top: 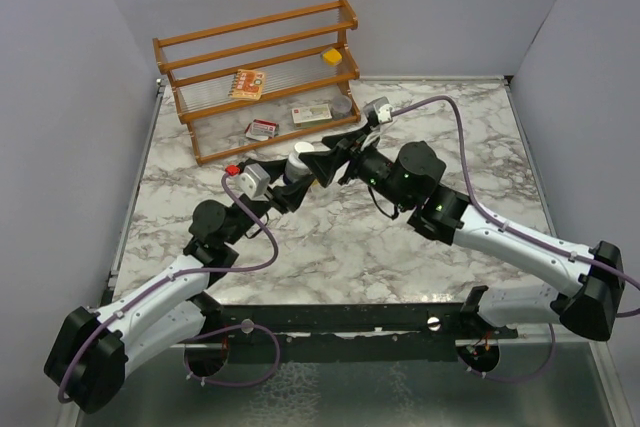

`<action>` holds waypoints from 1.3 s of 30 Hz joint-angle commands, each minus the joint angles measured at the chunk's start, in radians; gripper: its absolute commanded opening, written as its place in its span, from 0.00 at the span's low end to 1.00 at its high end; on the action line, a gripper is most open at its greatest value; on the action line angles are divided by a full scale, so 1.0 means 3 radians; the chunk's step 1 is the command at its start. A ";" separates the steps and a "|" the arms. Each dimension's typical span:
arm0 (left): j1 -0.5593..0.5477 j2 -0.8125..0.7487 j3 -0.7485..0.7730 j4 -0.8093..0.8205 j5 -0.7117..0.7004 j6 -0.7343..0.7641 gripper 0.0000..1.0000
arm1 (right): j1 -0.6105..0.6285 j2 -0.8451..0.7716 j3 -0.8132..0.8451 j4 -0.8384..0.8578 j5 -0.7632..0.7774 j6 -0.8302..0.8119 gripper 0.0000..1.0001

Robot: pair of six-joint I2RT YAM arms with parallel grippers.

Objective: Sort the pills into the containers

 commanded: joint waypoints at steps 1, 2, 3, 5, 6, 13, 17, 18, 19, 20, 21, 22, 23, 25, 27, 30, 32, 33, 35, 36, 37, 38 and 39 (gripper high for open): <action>-0.0037 -0.0057 -0.0018 0.0214 -0.0227 0.0052 0.00 | 0.0063 0.0058 0.0126 0.0111 0.0133 0.0023 0.67; -0.0040 -0.0053 -0.0019 0.0223 -0.0246 0.0057 0.00 | 0.0071 0.0066 0.0131 0.0113 0.0139 0.0017 0.67; -0.0046 -0.0049 -0.0020 0.0233 -0.0271 0.0057 0.00 | 0.0075 0.0078 0.0139 0.0107 0.0139 0.0016 0.66; -0.0057 -0.0033 -0.0021 0.0250 -0.0303 0.0062 0.00 | 0.0090 0.0093 0.0151 0.0106 0.0146 0.0011 0.65; -0.0066 -0.0026 -0.0017 0.0256 -0.0319 0.0069 0.00 | 0.0099 0.0106 0.0159 0.0106 0.0152 0.0007 0.64; -0.0117 0.0047 0.0006 0.0280 -0.0342 0.0092 0.00 | 0.0152 0.0163 0.0225 0.0101 0.0189 -0.0044 0.57; -0.0143 0.0062 -0.0002 0.0292 -0.0368 0.0107 0.00 | 0.0163 0.0186 0.0252 0.0088 0.0210 -0.0061 0.54; -0.0148 0.0061 -0.0001 0.0293 -0.0374 0.0112 0.00 | 0.0166 0.0187 0.0251 0.0081 0.0217 -0.0064 0.54; -0.0153 0.0057 -0.0003 0.0293 -0.0379 0.0117 0.00 | 0.0168 0.0190 0.0242 0.0082 0.0228 -0.0068 0.54; -0.0159 0.0055 -0.0004 0.0293 -0.0384 0.0121 0.00 | 0.0170 0.0188 0.0234 0.0080 0.0239 -0.0074 0.54; -0.0162 0.0045 -0.0007 0.0293 -0.0384 0.0123 0.00 | 0.0171 0.0187 0.0227 0.0077 0.0257 -0.0076 0.55; -0.0167 0.0044 -0.0007 0.0293 -0.0385 0.0126 0.00 | 0.0171 0.0183 0.0212 0.0082 0.0267 -0.0078 0.55; -0.0166 0.0040 -0.0009 0.0293 -0.0383 0.0128 0.00 | 0.0170 0.0179 0.0194 0.0092 0.0280 -0.0078 0.55; -0.0170 0.0034 -0.0018 0.0297 -0.0377 0.0127 0.00 | 0.0174 0.0168 0.0170 0.0107 0.0303 -0.0090 0.55; -0.0175 0.0020 -0.0019 0.0293 -0.0376 0.0129 0.00 | 0.0173 0.0158 0.0155 0.0124 0.0321 -0.0102 0.55; -0.0179 -0.0002 -0.0030 0.0293 -0.0370 0.0129 0.00 | 0.0176 0.0149 0.0153 0.0146 0.0354 -0.0143 0.56; -0.0180 -0.0020 -0.0037 0.0297 -0.0370 0.0124 0.00 | 0.0174 0.0155 0.0178 0.0120 0.0384 -0.0167 0.56; -0.0180 -0.0029 -0.0043 0.0296 -0.0370 0.0123 0.00 | 0.0172 0.0165 0.0185 0.0116 0.0387 -0.0168 0.56; -0.0183 -0.0038 -0.0046 0.0294 -0.0381 0.0128 0.00 | 0.0171 0.0176 0.0193 0.0098 0.0375 -0.0171 0.56; -0.0181 -0.0043 -0.0048 0.0295 -0.0391 0.0129 0.00 | 0.0173 0.0181 0.0196 0.0089 0.0362 -0.0163 0.56; -0.0183 -0.0049 -0.0053 0.0293 -0.0395 0.0128 0.00 | 0.0173 0.0188 0.0193 0.0082 0.0355 -0.0158 0.56; -0.0181 -0.0051 -0.0048 0.0293 -0.0398 0.0126 0.00 | 0.0175 0.0201 0.0193 0.0076 0.0348 -0.0154 0.56; -0.0183 -0.0050 -0.0044 0.0289 -0.0402 0.0120 0.00 | 0.0178 0.0211 0.0188 0.0071 0.0341 -0.0149 0.56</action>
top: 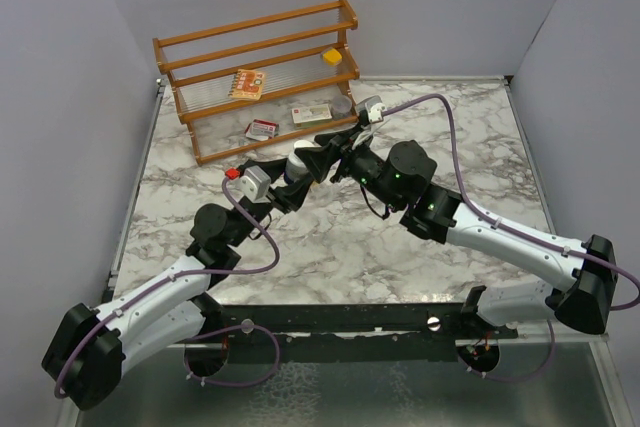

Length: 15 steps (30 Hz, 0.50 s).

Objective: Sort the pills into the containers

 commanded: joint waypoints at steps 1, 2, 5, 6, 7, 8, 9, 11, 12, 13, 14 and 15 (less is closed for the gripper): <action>-0.0018 -0.0062 -0.0010 0.0140 -0.0085 0.0023 0.00 | 0.0031 0.0052 0.0032 0.0046 0.0066 -0.0036 0.56; -0.0020 -0.0057 -0.0006 0.0138 -0.0069 0.0023 0.00 | 0.0031 0.0059 0.0031 0.0042 0.0065 -0.0033 0.56; -0.0023 -0.0035 0.0014 0.0126 -0.0058 0.0017 0.00 | 0.0034 0.0070 0.0041 0.0030 0.0063 -0.0033 0.56; -0.0023 -0.0024 0.0019 0.0124 -0.0059 0.0014 0.00 | 0.0030 0.0071 0.0045 0.0031 0.0060 -0.0032 0.56; -0.0023 -0.0014 0.0021 0.0123 -0.0061 0.0005 0.00 | 0.0032 0.0071 0.0047 0.0029 0.0060 -0.0034 0.56; -0.0019 -0.0008 0.0024 0.0123 -0.0067 -0.0008 0.00 | 0.0034 0.0069 0.0051 0.0029 0.0063 -0.0037 0.56; -0.0022 -0.0003 0.0026 0.0123 -0.0052 -0.0019 0.00 | 0.0034 0.0070 0.0054 0.0027 0.0065 -0.0039 0.56; -0.0022 0.0011 0.0034 0.0122 -0.0021 -0.0032 0.00 | 0.0033 0.0068 0.0052 0.0024 0.0058 -0.0036 0.56; -0.0023 0.0017 0.0044 0.0123 0.0007 -0.0033 0.00 | 0.0032 0.0070 0.0049 0.0025 0.0064 -0.0035 0.56; -0.0023 0.0023 0.0048 0.0124 0.0023 -0.0029 0.00 | 0.0033 0.0072 0.0047 0.0024 0.0064 -0.0037 0.56; -0.0019 0.0032 0.0052 0.0125 0.0033 -0.0029 0.00 | 0.0034 0.0075 0.0047 0.0027 0.0060 -0.0036 0.56; -0.0022 0.0042 0.0053 0.0123 0.0052 -0.0025 0.00 | 0.0033 0.0076 0.0042 0.0029 0.0063 -0.0034 0.55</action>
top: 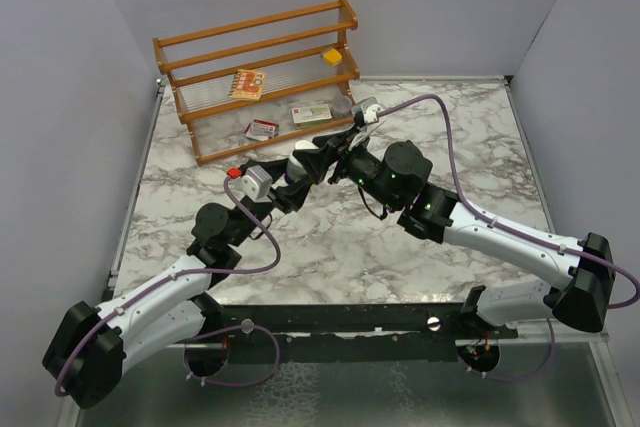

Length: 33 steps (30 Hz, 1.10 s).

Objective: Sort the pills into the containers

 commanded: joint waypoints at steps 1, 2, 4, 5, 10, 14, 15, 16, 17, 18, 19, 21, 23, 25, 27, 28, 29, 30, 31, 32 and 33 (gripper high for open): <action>-0.0012 0.0027 0.0047 0.0125 0.0080 -0.0002 0.00 | 0.0021 0.0018 0.0042 0.0036 0.0058 -0.0032 0.54; -0.0014 0.0031 0.0048 0.0123 0.0085 -0.0005 0.00 | 0.0024 0.0019 0.0042 0.0036 0.0060 -0.0035 0.53; -0.0012 0.0033 0.0048 0.0122 0.0081 -0.0005 0.00 | 0.0023 0.0023 0.0037 0.0039 0.0059 -0.0034 0.50; -0.0011 0.0037 0.0047 0.0122 0.0076 -0.0005 0.00 | 0.0022 0.0026 0.0036 0.0031 0.0046 -0.0034 0.48; -0.0010 0.0028 0.0057 0.0123 0.0060 -0.0005 0.00 | 0.0023 0.0029 0.0031 0.0017 0.0024 -0.0024 0.49; -0.0012 0.0004 0.0058 0.0122 0.0084 0.0004 0.00 | 0.0026 0.0033 0.0021 0.0018 0.0041 -0.0022 0.55; -0.0012 -0.0006 0.0054 0.0122 0.0088 0.0005 0.00 | 0.0026 0.0033 0.0020 0.0018 0.0046 -0.0024 0.59; -0.0012 -0.0014 0.0051 0.0122 0.0095 0.0005 0.00 | 0.0026 0.0036 0.0022 0.0019 0.0050 -0.0022 0.61; -0.0012 -0.0026 0.0046 0.0125 0.0100 0.0005 0.00 | 0.0026 0.0040 0.0030 0.0021 0.0051 -0.0021 0.62; -0.0010 -0.0032 0.0040 0.0123 0.0101 0.0005 0.00 | 0.0026 0.0043 0.0034 0.0020 0.0054 -0.0024 0.63; -0.0012 -0.0041 0.0038 0.0122 0.0104 0.0005 0.00 | 0.0025 0.0053 0.0036 0.0020 0.0062 -0.0025 0.63; -0.0011 -0.0056 0.0028 0.0126 0.0106 0.0005 0.00 | 0.0023 0.0065 0.0042 0.0020 0.0075 -0.0024 0.63; -0.0010 -0.0071 0.0025 0.0124 0.0116 0.0009 0.00 | 0.0025 0.0076 0.0046 0.0023 0.0075 -0.0021 0.62; -0.0011 -0.0082 0.0022 0.0123 0.0126 0.0009 0.00 | 0.0021 0.0082 0.0046 0.0021 0.0068 -0.0017 0.62; -0.0011 -0.0085 0.0016 0.0125 0.0128 0.0010 0.00 | 0.0022 0.0077 0.0038 0.0027 0.0059 -0.0009 0.61; -0.0011 -0.0089 0.0017 0.0123 0.0127 0.0010 0.00 | 0.0026 0.0075 0.0033 0.0036 0.0062 -0.0004 0.60; -0.0013 -0.0090 0.0013 0.0122 0.0127 0.0012 0.00 | 0.0024 0.0069 0.0030 0.0044 0.0059 -0.0003 0.58; -0.0012 -0.0088 0.0012 0.0122 0.0127 0.0011 0.00 | 0.0026 0.0065 0.0027 0.0048 0.0055 -0.0004 0.57; -0.0013 -0.0087 0.0012 0.0125 0.0128 0.0014 0.00 | 0.0026 0.0058 0.0026 0.0054 0.0047 -0.0004 0.56; -0.0013 -0.0086 0.0008 0.0123 0.0127 0.0011 0.00 | 0.0025 0.0051 0.0021 0.0063 0.0040 0.0000 0.56; -0.0012 -0.0085 0.0004 0.0123 0.0122 0.0013 0.00 | 0.0026 0.0043 0.0021 0.0070 0.0034 0.0001 0.56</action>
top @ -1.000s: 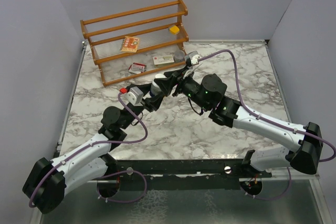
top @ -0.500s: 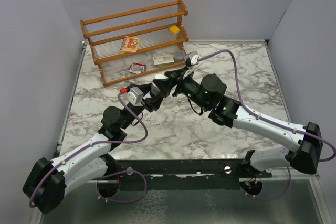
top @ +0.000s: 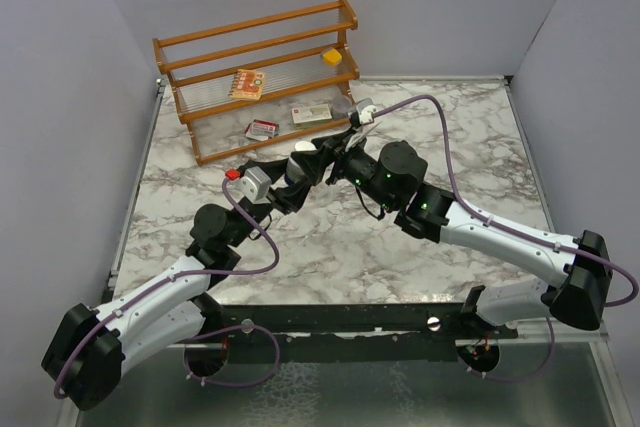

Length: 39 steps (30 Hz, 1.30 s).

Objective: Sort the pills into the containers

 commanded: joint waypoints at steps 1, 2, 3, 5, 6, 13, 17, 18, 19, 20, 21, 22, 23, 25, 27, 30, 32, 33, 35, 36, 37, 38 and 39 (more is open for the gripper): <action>-0.0012 -0.0052 0.0007 0.0125 0.0071 0.0013 0.00 | 0.0024 -0.0026 0.0025 0.0075 0.0027 -0.0003 0.56; -0.0012 -0.0051 0.0003 0.0123 0.0068 0.0014 0.00 | 0.0024 -0.0027 0.0024 0.0076 0.0021 -0.0002 0.56; -0.0010 -0.0047 0.0007 0.0125 0.0066 0.0014 0.00 | 0.0022 -0.0027 0.0025 0.0075 0.0017 -0.0003 0.56; -0.0010 -0.0049 0.0007 0.0126 0.0066 0.0013 0.00 | 0.0024 -0.0032 0.0023 0.0076 0.0014 0.0005 0.55; -0.0013 -0.0049 0.0006 0.0127 0.0066 0.0013 0.00 | 0.0024 -0.0032 0.0021 0.0079 0.0000 0.0007 0.54; -0.0010 -0.0054 -0.0003 0.0122 0.0061 0.0024 0.00 | 0.0023 -0.0075 0.0002 0.0095 -0.0047 0.0021 0.54; -0.0012 -0.0049 -0.0007 0.0122 0.0061 0.0019 0.00 | 0.0023 -0.0104 -0.0004 0.0106 -0.0061 0.0025 0.54; -0.0012 -0.0048 -0.0004 0.0125 0.0061 0.0015 0.00 | 0.0024 -0.0104 -0.0004 0.0103 -0.0064 0.0025 0.54; -0.0012 -0.0050 -0.0004 0.0123 0.0066 0.0013 0.00 | 0.0022 -0.0111 -0.0011 0.0109 -0.0066 0.0025 0.54; -0.0010 -0.0049 -0.0004 0.0122 0.0066 0.0014 0.00 | 0.0022 -0.0113 -0.0017 0.0116 -0.0064 0.0030 0.52; -0.0012 -0.0049 -0.0007 0.0123 0.0061 0.0012 0.00 | 0.0021 -0.0119 -0.0019 0.0119 -0.0064 0.0027 0.50; -0.0012 -0.0047 -0.0008 0.0125 0.0065 0.0014 0.00 | 0.0021 -0.0124 -0.0024 0.0121 -0.0071 0.0029 0.44; -0.0012 -0.0049 -0.0007 0.0123 0.0068 0.0014 0.00 | 0.0022 -0.0123 -0.0020 0.0122 -0.0080 0.0031 0.39; -0.0014 -0.0043 -0.0002 0.0122 0.0071 0.0010 0.00 | 0.0021 -0.0124 -0.0019 0.0125 -0.0088 0.0028 0.33; -0.0014 -0.0044 0.0001 0.0124 0.0070 0.0009 0.00 | 0.0023 -0.0116 0.0000 0.0092 -0.0089 0.0023 0.31; -0.0013 -0.0049 0.0003 0.0122 0.0071 0.0009 0.00 | 0.0022 -0.0109 0.0006 0.0075 -0.0103 0.0017 0.28; -0.0012 -0.0049 0.0006 0.0123 0.0074 0.0009 0.00 | 0.0022 -0.0113 0.0003 0.0065 -0.0126 0.0017 0.27; -0.0012 -0.0048 0.0012 0.0122 0.0082 0.0009 0.00 | 0.0020 -0.0117 0.0001 0.0065 -0.0145 0.0018 0.26; -0.0013 -0.0051 0.0014 0.0122 0.0111 0.0005 0.00 | 0.0023 -0.0131 -0.0004 0.0056 -0.0194 0.0016 0.24; -0.0013 -0.0054 0.0018 0.0124 0.0140 0.0004 0.00 | 0.0021 -0.0144 -0.0004 0.0048 -0.0228 0.0008 0.23; -0.0011 -0.0056 0.0021 0.0124 0.0179 0.0000 0.00 | 0.0023 -0.0152 -0.0011 0.0041 -0.0280 0.0009 0.22; -0.0015 -0.0058 0.0024 0.0123 0.0214 -0.0007 0.00 | 0.0023 -0.0166 -0.0021 0.0040 -0.0332 0.0004 0.21; -0.0013 -0.0062 0.0027 0.0122 0.0244 -0.0018 0.00 | 0.0022 -0.0190 -0.0031 0.0041 -0.0382 -0.0002 0.21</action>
